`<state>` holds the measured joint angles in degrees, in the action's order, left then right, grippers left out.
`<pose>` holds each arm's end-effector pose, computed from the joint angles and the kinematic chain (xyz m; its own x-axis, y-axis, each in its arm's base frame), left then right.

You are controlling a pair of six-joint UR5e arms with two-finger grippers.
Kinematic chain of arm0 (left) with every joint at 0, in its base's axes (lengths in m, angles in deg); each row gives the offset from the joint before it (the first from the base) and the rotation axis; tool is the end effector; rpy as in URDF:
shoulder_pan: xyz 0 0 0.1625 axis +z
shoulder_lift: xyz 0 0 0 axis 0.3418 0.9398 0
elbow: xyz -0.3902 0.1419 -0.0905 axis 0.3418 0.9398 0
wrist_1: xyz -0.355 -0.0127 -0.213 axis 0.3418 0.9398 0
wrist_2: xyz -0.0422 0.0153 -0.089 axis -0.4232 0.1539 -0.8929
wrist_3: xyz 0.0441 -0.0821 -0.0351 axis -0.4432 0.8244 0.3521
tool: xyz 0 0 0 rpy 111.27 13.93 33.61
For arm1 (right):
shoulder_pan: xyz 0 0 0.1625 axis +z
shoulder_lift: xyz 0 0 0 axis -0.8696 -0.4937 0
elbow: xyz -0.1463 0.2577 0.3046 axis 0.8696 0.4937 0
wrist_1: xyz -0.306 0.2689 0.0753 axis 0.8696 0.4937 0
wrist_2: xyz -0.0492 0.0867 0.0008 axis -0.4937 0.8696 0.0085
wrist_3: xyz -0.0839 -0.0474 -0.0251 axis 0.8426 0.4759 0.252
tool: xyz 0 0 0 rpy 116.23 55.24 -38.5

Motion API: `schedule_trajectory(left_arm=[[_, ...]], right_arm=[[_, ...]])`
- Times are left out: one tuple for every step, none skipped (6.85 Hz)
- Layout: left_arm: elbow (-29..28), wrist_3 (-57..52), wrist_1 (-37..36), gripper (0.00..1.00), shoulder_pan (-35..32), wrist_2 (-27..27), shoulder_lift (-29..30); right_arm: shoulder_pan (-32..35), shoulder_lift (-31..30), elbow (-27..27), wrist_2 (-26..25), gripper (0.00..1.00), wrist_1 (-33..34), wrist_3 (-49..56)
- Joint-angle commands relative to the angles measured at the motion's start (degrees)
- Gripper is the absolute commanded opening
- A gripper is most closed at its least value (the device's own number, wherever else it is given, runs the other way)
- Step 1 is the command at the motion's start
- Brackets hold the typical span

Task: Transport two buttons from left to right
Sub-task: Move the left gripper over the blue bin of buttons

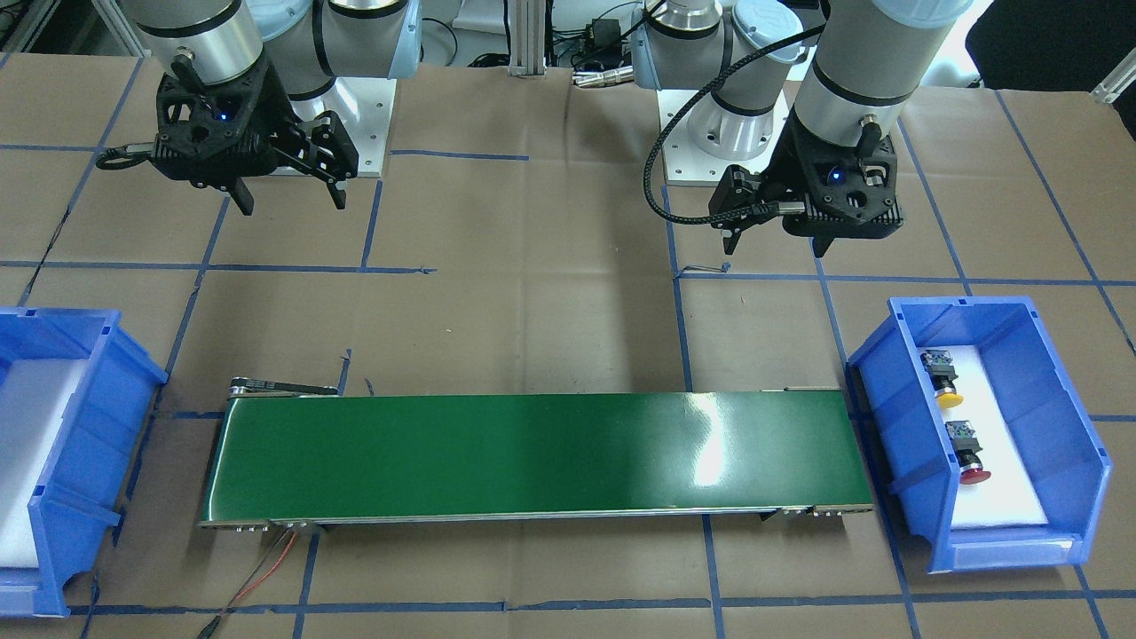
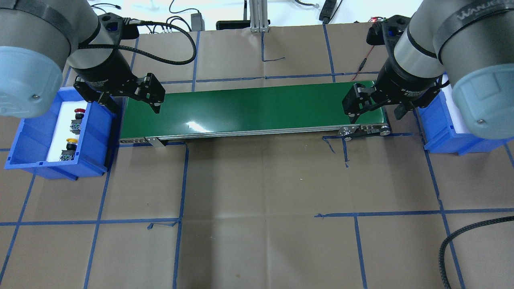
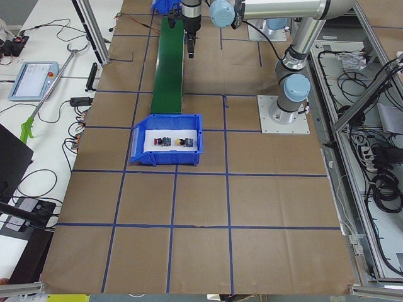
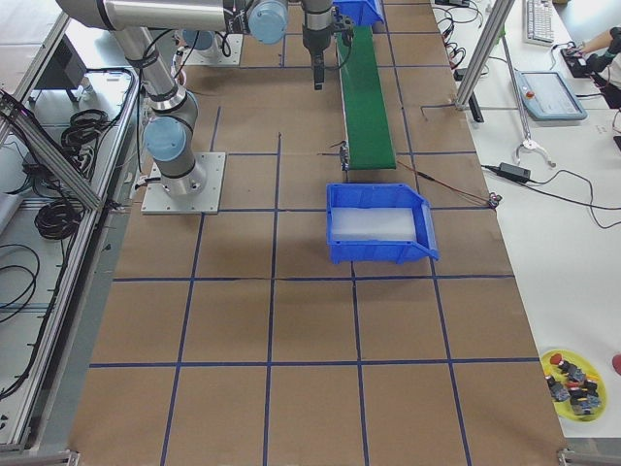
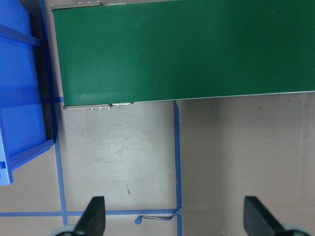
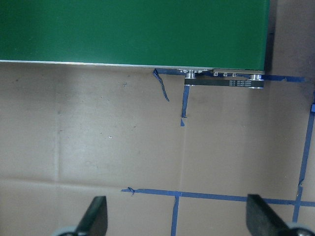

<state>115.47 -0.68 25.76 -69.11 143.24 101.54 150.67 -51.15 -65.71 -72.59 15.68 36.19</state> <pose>-0.1225 -0.4881 0.4606 -0.9987 0.0403 -0.0318 0.0405 0.9992 -0.0064 0.1402 -0.4420 0.4638 -0.9963 -0.0718 -0.0471 -0.0704 0.9970 -0.0311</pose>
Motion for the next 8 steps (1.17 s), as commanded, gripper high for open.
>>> schedule_trajectory(left_arm=[[-0.04, -0.64, 0.00, 1.00, 0.59, 0.14, -0.12], [0.14, -2.04, -0.09, 1.00, 1.38, 0.31, -0.38], [0.40, -4.49, -0.09, 1.00, 3.65, 0.49, -0.39], [0.49, -8.34, -0.09, 1.00, 7.93, 0.40, -0.21], [0.49, -12.38, 0.00, 1.00, 12.67, 0.40, -0.21], [0.49, -17.55, 0.00, 1.00, 17.77, 0.49, 0.31], [0.58, -21.43, -0.09, 1.00, 21.65, 0.49, 1.01], [-0.29, -23.47, -0.26, 1.00, 24.38, 0.58, 2.85]], right_arm=[[0.00, 0.00, -0.03, 0.00, 1.00, 0.00, 0.00], [0.00, 0.00, -0.03, 0.00, 1.00, 0.00, 0.00], [0.00, 0.00, -0.03, 0.00, 1.00, 0.00, 0.00], [0.00, 0.00, -0.03, 0.00, 1.00, 0.00, 0.00], [0.00, 0.00, -0.03, 0.00, 1.00, 0.00, 0.00], [0.00, 0.00, -0.03, 0.00, 1.00, 0.00, 0.00], [0.00, 0.00, -0.03, 0.00, 1.00, 0.00, 0.00], [0.00, 0.00, -0.03, 0.00, 1.00, 0.00, 0.00]])
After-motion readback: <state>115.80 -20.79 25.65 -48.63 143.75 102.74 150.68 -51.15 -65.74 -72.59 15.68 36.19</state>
